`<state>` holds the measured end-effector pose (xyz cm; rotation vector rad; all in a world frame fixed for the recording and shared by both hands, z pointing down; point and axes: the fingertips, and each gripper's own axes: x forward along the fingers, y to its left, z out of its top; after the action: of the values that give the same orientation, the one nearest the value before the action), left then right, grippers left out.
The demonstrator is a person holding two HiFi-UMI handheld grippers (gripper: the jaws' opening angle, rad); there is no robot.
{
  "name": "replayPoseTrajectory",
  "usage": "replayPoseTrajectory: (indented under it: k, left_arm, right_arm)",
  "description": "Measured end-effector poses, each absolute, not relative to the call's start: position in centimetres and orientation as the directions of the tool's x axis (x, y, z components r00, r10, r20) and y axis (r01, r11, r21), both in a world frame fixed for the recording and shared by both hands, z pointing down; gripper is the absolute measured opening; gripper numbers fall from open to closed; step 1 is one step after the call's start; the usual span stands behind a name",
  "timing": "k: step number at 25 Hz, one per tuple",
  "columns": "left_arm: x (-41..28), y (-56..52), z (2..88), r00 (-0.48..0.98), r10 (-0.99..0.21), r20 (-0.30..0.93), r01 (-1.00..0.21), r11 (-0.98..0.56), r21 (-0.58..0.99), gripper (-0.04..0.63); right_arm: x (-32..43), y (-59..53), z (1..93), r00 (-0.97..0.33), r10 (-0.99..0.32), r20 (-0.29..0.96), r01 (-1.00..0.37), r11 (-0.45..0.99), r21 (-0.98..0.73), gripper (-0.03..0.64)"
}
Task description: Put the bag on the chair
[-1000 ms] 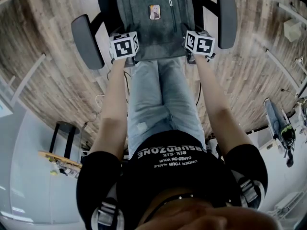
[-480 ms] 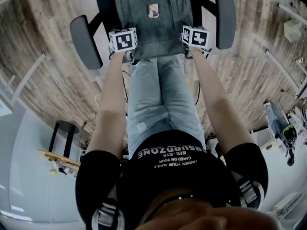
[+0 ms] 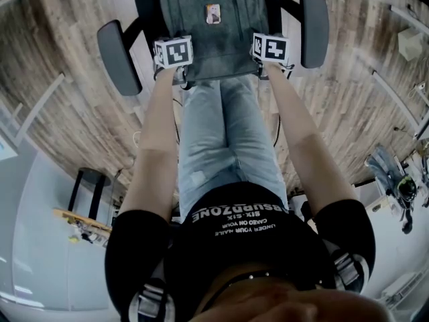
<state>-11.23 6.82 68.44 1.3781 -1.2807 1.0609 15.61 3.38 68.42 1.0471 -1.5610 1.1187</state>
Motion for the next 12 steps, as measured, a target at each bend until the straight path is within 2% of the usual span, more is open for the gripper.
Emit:
replayPoseTrajectory:
  k: [4, 8, 12]
  left_arm:
    - [-11.4, 6.7, 68.0, 0.06, -0.191, 0.98, -0.998, 0.025, 0.066, 0.141]
    - [-11.5, 6.6, 67.0, 0.014, -0.181, 0.983, -0.999, 0.035, 0.02, 0.171]
    - [-12.1, 5.6, 64.7, -0.091, -0.244, 0.966, -0.996, 0.011, -0.091, 0.173]
  right_arm:
    - [15.7, 3.2, 67.8, -0.215, -0.139, 0.967, -0.963, 0.196, -0.186, 0.209]
    - [16.0, 3.3, 66.8, -0.152, -0.158, 0.976, -0.966, 0.235, -0.112, 0.227]
    - [16.0, 2.1, 64.2, -0.1, -0.313, 0.945, -0.958, 0.288, -0.007, 0.239]
